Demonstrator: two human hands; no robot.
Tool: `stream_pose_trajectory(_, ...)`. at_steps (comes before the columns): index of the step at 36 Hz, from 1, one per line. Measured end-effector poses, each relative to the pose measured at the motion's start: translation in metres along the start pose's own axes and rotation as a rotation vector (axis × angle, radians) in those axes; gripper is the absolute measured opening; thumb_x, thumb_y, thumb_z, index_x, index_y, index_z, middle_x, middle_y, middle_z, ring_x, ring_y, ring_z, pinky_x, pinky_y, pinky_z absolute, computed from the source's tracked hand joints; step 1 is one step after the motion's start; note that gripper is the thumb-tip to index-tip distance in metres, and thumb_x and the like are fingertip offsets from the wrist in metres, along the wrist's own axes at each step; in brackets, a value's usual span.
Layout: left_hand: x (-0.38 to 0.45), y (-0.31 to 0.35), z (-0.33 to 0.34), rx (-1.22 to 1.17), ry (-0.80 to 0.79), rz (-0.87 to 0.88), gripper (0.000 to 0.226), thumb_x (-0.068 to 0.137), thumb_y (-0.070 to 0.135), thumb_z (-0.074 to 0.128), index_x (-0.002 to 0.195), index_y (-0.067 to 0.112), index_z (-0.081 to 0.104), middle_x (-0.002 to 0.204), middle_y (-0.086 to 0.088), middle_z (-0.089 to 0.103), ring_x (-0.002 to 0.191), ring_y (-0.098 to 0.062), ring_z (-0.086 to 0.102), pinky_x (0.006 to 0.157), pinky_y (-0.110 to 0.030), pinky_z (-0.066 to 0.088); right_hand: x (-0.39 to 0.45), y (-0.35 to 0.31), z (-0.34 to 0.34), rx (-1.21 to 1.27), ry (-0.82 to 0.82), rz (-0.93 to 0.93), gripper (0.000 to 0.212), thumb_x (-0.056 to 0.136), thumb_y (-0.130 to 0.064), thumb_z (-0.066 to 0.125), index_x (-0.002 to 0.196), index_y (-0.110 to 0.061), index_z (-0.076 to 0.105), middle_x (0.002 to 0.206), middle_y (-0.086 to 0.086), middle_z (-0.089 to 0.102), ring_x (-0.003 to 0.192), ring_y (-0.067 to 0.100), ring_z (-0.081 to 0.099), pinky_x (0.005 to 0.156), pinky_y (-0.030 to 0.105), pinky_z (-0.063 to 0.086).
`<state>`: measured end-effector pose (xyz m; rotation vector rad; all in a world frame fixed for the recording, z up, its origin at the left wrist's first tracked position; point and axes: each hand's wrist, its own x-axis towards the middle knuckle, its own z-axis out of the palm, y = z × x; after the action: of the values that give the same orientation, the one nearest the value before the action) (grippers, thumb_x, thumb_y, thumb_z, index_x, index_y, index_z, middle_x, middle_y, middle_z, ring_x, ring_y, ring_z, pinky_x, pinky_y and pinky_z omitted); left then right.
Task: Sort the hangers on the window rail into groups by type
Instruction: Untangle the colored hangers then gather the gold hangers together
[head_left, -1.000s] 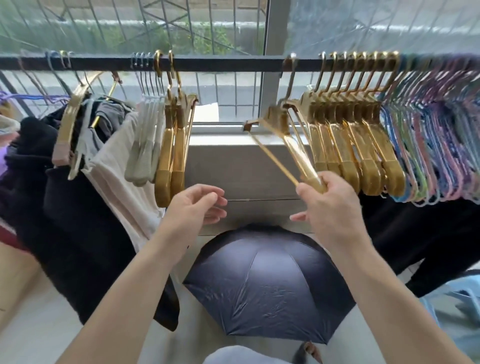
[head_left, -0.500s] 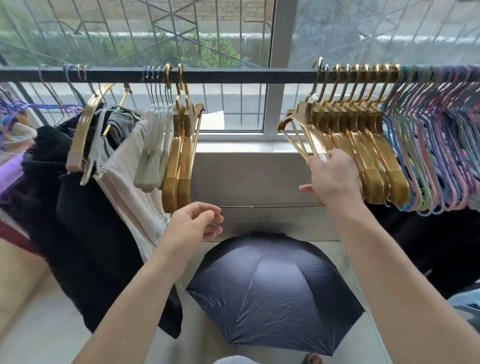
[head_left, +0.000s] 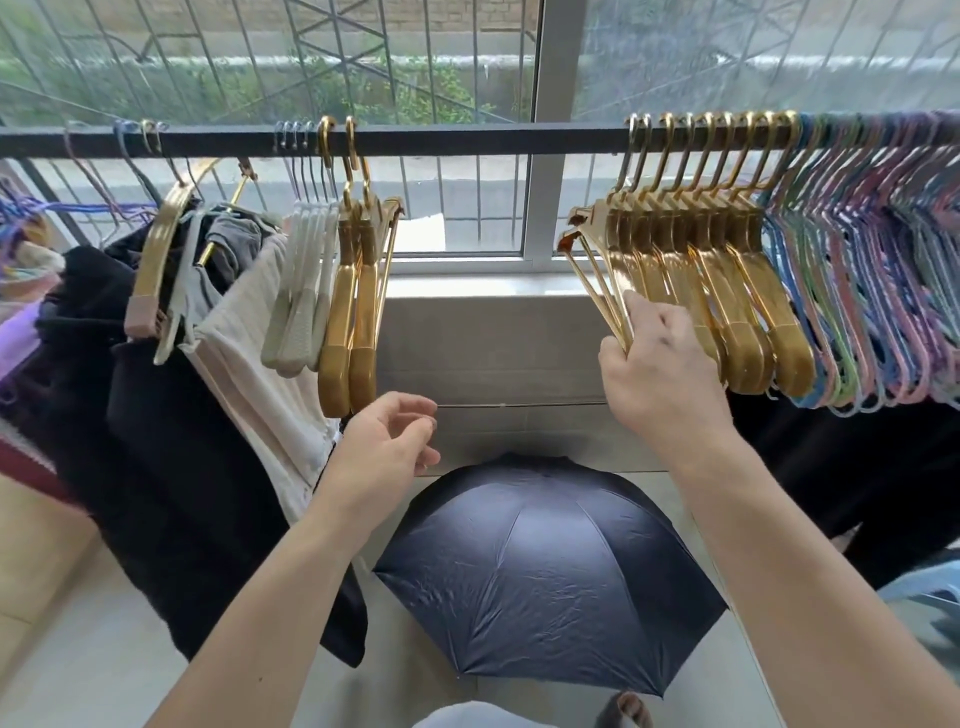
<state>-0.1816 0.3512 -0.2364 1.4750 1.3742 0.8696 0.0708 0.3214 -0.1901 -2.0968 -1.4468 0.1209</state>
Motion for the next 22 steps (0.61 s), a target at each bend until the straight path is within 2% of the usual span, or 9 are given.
stream_pose_trajectory(5, 0.003, 0.005, -0.01, 0.25, 0.178, 0.158, 0.02, 0.103, 0.022, 0.056, 0.122, 0.029, 0.058, 0.097, 0.006, 0.063, 0.085, -0.017, 0.067, 0.078, -0.037, 0.059, -0.024, 0.006, 0.002, -0.004, -0.023, 0.023, 0.059, 0.105, -0.037, 0.044, 0.159, -0.031, 0.021, 0.155, 0.004, 0.031, 0.117, 0.039, 0.054, 0.1, 0.046, 0.041)
stream_pose_trajectory(8, 0.012, 0.012, -0.014, 0.584, 0.352, 0.31, 0.024, 0.1, 0.026, 0.059, 0.124, 0.022, 0.059, 0.107, 0.001, 0.056, 0.087, -0.02, 0.055, 0.076, -0.039, 0.049, -0.033, 0.007, 0.009, -0.012, 0.004, 0.048, 0.064, 0.104, -0.036, 0.047, 0.16, -0.028, 0.017, 0.161, 0.006, 0.022, 0.12, 0.041, 0.054, 0.096, 0.047, 0.044)
stream_pose_trajectory(11, 0.029, 0.031, -0.016, 0.873, 0.497, 0.388, 0.036, 0.096, 0.034, 0.061, 0.125, 0.014, 0.053, 0.117, -0.011, 0.043, 0.095, -0.027, 0.049, 0.078, -0.042, 0.045, -0.042, 0.002, 0.013, 0.016, 0.1, -0.003, 0.063, 0.101, -0.026, 0.054, 0.157, -0.021, 0.026, 0.162, 0.009, 0.021, 0.114, 0.038, 0.058, 0.087, 0.043, 0.047)
stream_pose_trajectory(13, 0.048, 0.043, -0.016, 1.066, 0.515, 0.35, 0.046, 0.094, 0.042, 0.059, 0.126, 0.011, 0.047, 0.122, -0.017, 0.043, 0.108, -0.036, 0.048, 0.089, -0.05, 0.046, -0.048, -0.004, 0.015, 0.072, 0.163, -0.064, 0.058, 0.099, -0.02, 0.058, 0.152, -0.019, 0.036, 0.16, 0.008, 0.026, 0.114, 0.032, 0.058, 0.083, 0.037, 0.041)
stream_pose_trajectory(15, 0.065, 0.048, -0.014, 1.239, 0.46, 0.228, 0.055, 0.092, 0.045, 0.056, 0.131, 0.01, 0.042, 0.13, -0.02, 0.042, 0.119, -0.04, 0.045, 0.097, -0.052, 0.043, -0.056, -0.01, 0.019, 0.137, 0.152, -0.106, 0.053, 0.098, -0.019, 0.059, 0.149, -0.02, 0.042, 0.158, 0.005, 0.029, 0.117, 0.024, 0.054, 0.087, 0.035, 0.038)
stream_pose_trajectory(18, 0.084, 0.043, -0.013, 1.419, 0.412, 0.086, 0.059, 0.091, 0.04, 0.055, 0.138, 0.008, 0.039, 0.139, -0.023, 0.039, 0.127, -0.041, 0.041, 0.101, -0.05, 0.039, -0.065, -0.012, 0.027, 0.173, 0.063, -0.138, 0.048, 0.099, -0.021, 0.057, 0.146, -0.024, 0.045, 0.159, -0.001, 0.026, 0.116, 0.021, 0.052, 0.092, 0.036, 0.038)
stream_pose_trajectory(22, 0.092, 0.04, -0.017, 1.586, 0.394, -0.005, 0.064, 0.09, 0.039, 0.055, 0.143, 0.006, 0.039, 0.145, -0.022, 0.038, 0.13, -0.04, 0.039, 0.102, -0.047, 0.037, -0.073, -0.004, 0.031, 0.191, -0.021, -0.108, 0.043, 0.1, -0.022, 0.056, 0.142, -0.026, 0.048, 0.159, -0.005, 0.025, 0.112, 0.023, 0.055, 0.094, 0.036, 0.04)
